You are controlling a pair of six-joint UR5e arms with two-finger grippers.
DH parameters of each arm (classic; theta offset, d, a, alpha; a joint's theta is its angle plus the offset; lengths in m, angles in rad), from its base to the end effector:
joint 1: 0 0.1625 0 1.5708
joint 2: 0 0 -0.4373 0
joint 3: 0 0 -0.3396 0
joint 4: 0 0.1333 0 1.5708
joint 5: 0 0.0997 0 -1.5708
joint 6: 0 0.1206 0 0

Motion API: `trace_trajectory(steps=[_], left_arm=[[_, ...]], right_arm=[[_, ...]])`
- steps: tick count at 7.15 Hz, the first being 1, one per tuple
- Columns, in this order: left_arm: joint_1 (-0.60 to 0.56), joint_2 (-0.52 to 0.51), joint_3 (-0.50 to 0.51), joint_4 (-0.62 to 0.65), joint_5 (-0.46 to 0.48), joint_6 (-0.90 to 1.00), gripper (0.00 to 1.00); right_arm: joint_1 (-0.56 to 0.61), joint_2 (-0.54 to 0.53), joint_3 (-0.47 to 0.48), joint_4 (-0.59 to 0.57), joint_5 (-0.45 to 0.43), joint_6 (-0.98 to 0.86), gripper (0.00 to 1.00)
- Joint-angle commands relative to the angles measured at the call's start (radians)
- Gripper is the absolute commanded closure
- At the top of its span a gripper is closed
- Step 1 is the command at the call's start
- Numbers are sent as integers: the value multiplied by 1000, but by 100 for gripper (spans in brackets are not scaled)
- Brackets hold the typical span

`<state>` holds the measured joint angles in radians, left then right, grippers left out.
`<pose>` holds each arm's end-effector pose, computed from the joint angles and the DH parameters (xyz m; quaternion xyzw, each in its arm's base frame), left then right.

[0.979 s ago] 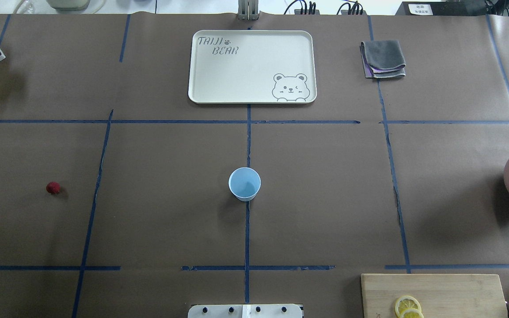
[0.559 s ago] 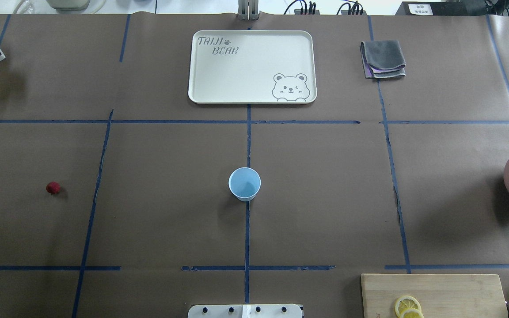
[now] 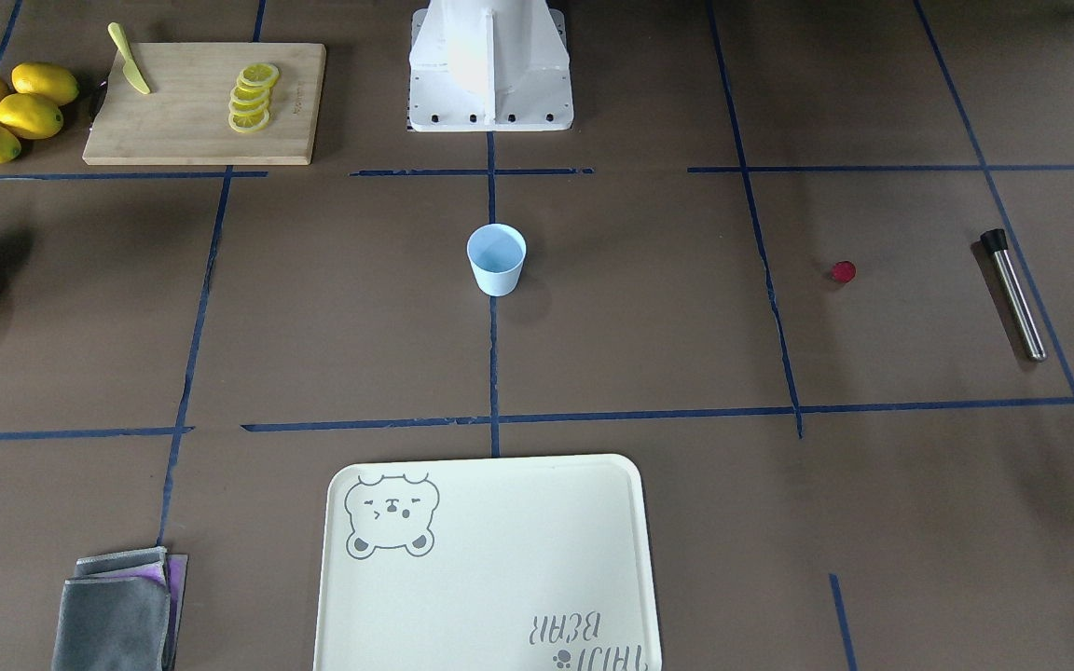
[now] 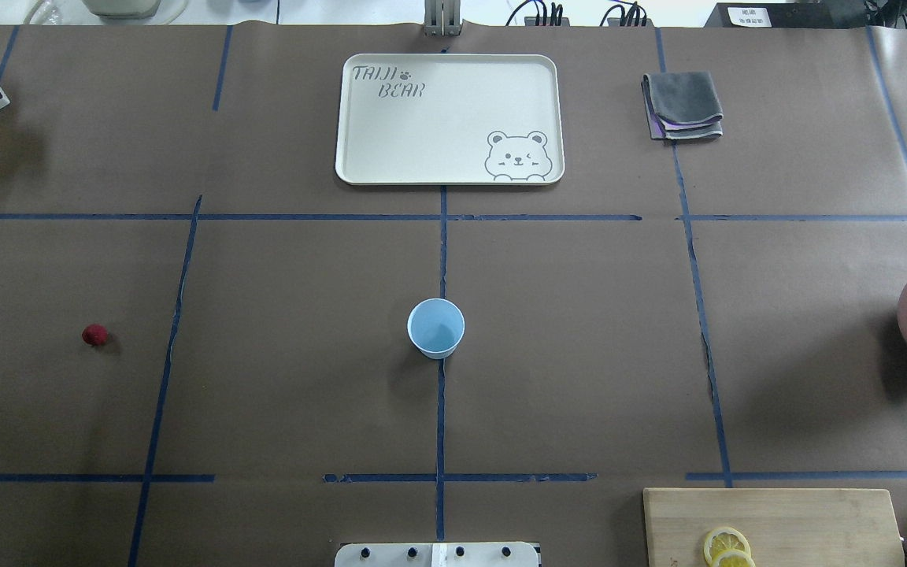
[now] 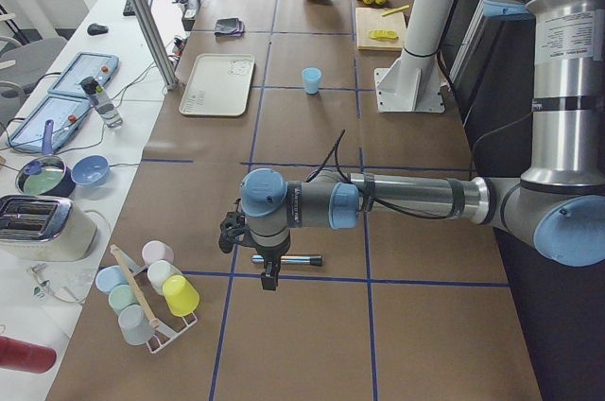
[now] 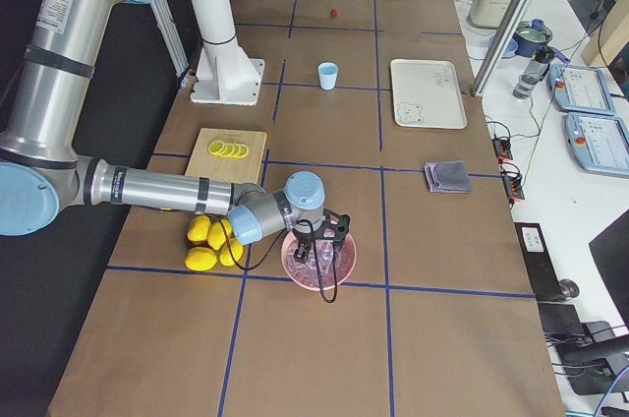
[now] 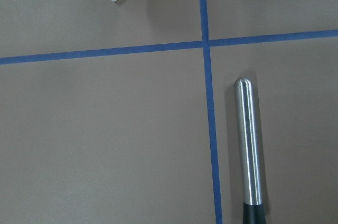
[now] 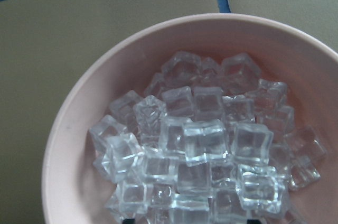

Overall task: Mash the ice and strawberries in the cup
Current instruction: 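Grasp a clear ice cube from the pink bowl with the right gripper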

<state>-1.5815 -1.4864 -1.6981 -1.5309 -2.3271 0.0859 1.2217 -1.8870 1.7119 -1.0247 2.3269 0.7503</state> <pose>-0.0548 -0.4018 0.6711 0.0192 0.3687 0.0355 0.9287 -0.0630 -0.3210 0.6829 -0.0434 -0.3989 0.1153 0.9087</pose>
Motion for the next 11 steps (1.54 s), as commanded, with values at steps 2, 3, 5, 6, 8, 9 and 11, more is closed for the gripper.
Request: trace_trajectory(steps=[2, 3, 5, 6, 8, 9, 11], left_arm=[[0, 0, 0, 0, 0, 0, 0], [0, 0, 0, 0, 0, 0, 0], [0, 0, -2, 0, 0, 0, 0], [0, 0, -2, 0, 0, 0, 0], [0, 0, -2, 0, 0, 0, 0], [0, 0, -2, 0, 0, 0, 0], [0, 0, -2, 0, 0, 0, 0]], right_arm=[[-13, 6, -3, 0, -15, 1, 29], [-13, 8, -3, 0, -18, 1, 31], [-13, 9, -5, 0, -20, 1, 37], [-13, 9, -5, 0, -20, 1, 39], [-13, 9, -5, 0, -27, 1, 59], [-13, 9, -5, 0, -34, 1, 80], [-8, 3, 23, 0, -37, 1, 100]])
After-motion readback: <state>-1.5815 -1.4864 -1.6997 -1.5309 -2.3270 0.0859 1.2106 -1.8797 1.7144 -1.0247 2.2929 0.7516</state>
